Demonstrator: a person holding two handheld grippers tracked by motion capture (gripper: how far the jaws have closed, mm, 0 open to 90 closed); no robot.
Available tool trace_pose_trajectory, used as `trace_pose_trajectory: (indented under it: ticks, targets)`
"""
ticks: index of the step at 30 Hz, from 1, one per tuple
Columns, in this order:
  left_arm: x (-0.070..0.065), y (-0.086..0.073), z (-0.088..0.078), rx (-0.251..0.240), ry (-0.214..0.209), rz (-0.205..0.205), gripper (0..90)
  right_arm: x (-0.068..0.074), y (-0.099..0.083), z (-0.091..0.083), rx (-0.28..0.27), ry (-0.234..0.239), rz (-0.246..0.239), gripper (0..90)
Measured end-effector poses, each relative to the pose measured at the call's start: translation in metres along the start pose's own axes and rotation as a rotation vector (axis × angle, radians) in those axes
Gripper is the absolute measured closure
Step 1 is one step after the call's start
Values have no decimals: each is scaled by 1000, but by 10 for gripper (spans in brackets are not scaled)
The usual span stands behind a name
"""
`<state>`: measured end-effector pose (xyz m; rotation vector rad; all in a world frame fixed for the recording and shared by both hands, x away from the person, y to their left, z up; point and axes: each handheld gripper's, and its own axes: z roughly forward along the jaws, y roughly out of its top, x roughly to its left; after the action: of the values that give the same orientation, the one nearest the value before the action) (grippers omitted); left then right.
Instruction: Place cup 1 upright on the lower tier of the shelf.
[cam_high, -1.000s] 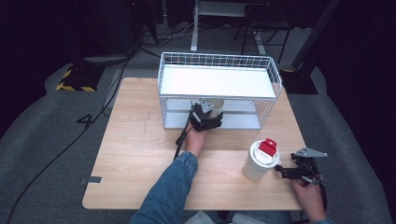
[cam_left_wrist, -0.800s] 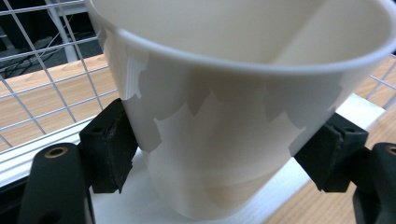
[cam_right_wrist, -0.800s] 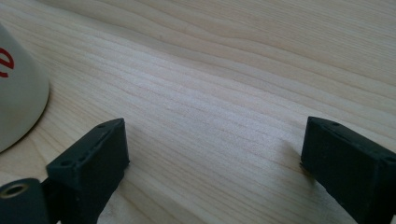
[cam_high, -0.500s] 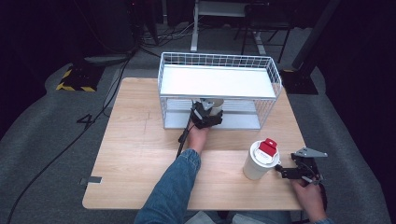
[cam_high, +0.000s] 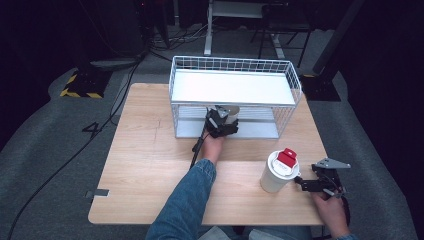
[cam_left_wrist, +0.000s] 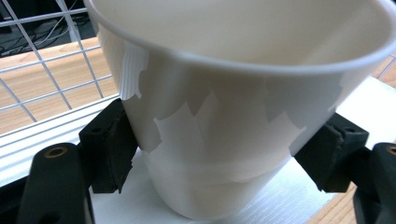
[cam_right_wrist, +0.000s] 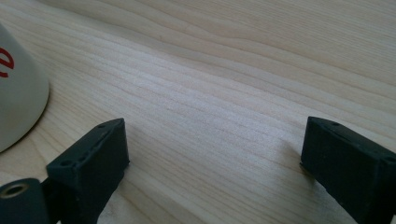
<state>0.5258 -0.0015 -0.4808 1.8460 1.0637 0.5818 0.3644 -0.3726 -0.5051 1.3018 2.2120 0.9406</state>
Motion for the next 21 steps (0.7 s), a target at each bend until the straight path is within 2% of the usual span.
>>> trace_pose_trajectory:
  ticks: [6, 8, 12, 15, 18, 19, 20, 21]
  targets:
    - [2, 0, 2, -7, -12, -20, 201, 0, 0, 0, 0, 0, 0, 78]
    - [4, 0, 1, -6, -36, -43, 160, 0, 0, 0, 0, 0, 0, 79]
    - [4, 1, 0, -9, -14, -78, 148, 0, 0, 0, 0, 0, 0, 79]
    - [5, 1, -2, -9, -17, -75, 138, 0, 0, 0, 0, 0, 0, 78]
    - [6, 1, -6, -13, -37, -95, 135, 0, 0, 0, 0, 0, 0, 78]
    - [6, 1, -8, -10, -58, -87, 136, 0, 0, 0, 0, 0, 0, 78]
    - [6, 1, -12, -11, -36, -74, 136, 0, 0, 0, 0, 0, 0, 79]
    - [3, 1, -16, -9, 4, -94, 136, 0, 0, 0, 0, 0, 0, 78]
